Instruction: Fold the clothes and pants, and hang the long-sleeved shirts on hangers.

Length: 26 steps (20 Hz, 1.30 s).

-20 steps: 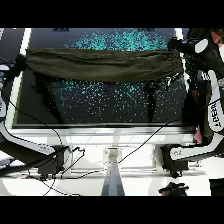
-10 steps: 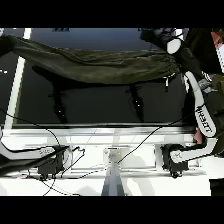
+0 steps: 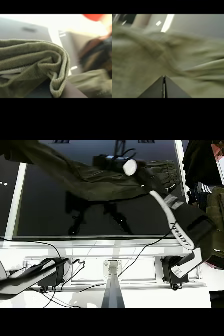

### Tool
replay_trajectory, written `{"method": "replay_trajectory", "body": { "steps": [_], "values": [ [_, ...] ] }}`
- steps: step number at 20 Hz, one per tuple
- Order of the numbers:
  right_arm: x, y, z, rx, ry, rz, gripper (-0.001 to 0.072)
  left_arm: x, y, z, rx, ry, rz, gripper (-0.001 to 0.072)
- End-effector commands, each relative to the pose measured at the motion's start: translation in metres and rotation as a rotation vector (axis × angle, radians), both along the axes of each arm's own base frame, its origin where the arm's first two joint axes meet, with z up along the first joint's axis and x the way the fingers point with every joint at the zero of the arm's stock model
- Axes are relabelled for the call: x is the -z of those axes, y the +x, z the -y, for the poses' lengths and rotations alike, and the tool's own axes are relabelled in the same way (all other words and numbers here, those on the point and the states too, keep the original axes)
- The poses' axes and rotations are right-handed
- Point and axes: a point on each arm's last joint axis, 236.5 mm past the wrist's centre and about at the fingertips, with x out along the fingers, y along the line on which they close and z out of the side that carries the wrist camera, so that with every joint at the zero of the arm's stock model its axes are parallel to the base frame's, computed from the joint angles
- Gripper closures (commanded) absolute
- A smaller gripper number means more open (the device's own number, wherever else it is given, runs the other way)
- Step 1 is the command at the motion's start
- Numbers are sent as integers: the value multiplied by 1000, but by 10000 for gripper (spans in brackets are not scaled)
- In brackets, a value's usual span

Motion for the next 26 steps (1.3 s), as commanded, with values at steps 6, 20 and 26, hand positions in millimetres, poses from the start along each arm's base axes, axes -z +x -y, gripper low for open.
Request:
{"method": "replay_trajectory", "body": {
  "steps": [6,20,26],
  "values": [
    [12,-99,-137,-216,134,-149,692,-45,-23,49,134,-167,70,684],
    [31,10,122,-50,-227,-291,691,38,39,32,87,-225,-106,685],
    [24,29,215,6,-274,-299,691,84,60,132,165,-233,-175,686]
  ]
}}
